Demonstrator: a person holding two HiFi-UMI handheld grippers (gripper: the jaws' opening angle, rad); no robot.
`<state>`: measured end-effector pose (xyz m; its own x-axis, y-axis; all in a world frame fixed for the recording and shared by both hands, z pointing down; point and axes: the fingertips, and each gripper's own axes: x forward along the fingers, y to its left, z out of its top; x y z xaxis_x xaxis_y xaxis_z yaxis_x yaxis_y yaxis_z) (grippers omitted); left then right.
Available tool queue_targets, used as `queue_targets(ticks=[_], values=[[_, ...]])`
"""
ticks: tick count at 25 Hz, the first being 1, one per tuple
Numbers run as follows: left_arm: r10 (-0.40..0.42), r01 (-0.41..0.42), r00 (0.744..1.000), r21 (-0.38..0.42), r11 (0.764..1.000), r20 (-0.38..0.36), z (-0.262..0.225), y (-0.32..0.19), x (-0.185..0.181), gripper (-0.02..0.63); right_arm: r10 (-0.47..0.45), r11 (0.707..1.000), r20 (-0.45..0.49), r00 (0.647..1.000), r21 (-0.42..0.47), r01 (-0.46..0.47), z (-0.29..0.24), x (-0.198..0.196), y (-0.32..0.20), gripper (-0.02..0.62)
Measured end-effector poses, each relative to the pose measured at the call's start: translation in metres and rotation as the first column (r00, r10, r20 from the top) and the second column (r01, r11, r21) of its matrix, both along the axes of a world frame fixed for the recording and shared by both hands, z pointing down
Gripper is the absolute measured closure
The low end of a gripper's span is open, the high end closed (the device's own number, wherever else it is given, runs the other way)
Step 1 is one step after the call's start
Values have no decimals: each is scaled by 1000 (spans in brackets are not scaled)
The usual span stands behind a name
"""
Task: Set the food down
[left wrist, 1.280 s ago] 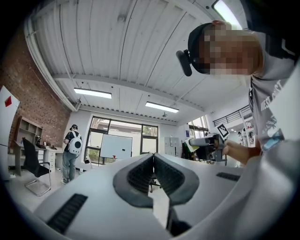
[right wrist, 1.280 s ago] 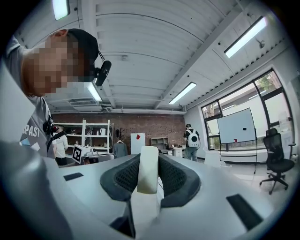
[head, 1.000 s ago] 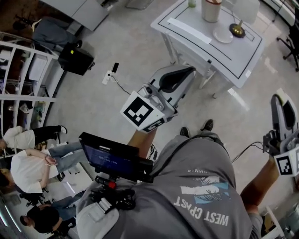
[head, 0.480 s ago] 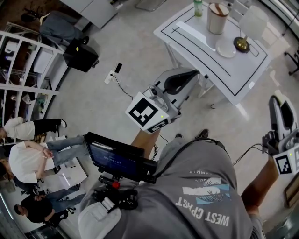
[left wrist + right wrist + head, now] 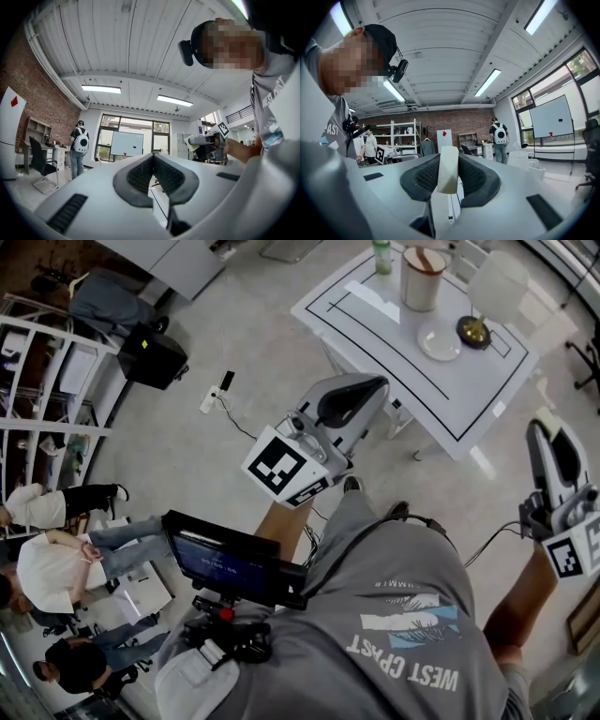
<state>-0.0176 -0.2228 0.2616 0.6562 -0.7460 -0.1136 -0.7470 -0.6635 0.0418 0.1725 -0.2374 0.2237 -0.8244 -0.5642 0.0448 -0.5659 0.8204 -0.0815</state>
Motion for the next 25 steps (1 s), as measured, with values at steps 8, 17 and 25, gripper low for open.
queue_targets(ticks=[8, 17, 25], values=[[65, -65, 998, -3, 998, -1, -7, -40, -52, 597, 64, 998, 6, 998, -11, -64, -1, -50, -31, 492], [131, -131, 991, -8, 991, 4, -5, -71, -108, 597, 130, 990, 21, 991, -53, -129, 19, -105, -61, 492], [155, -155, 988, -21, 988, -17, 8, -87, -127, 597, 146, 985, 4, 989, -94, -145, 43, -127, -91, 492]])
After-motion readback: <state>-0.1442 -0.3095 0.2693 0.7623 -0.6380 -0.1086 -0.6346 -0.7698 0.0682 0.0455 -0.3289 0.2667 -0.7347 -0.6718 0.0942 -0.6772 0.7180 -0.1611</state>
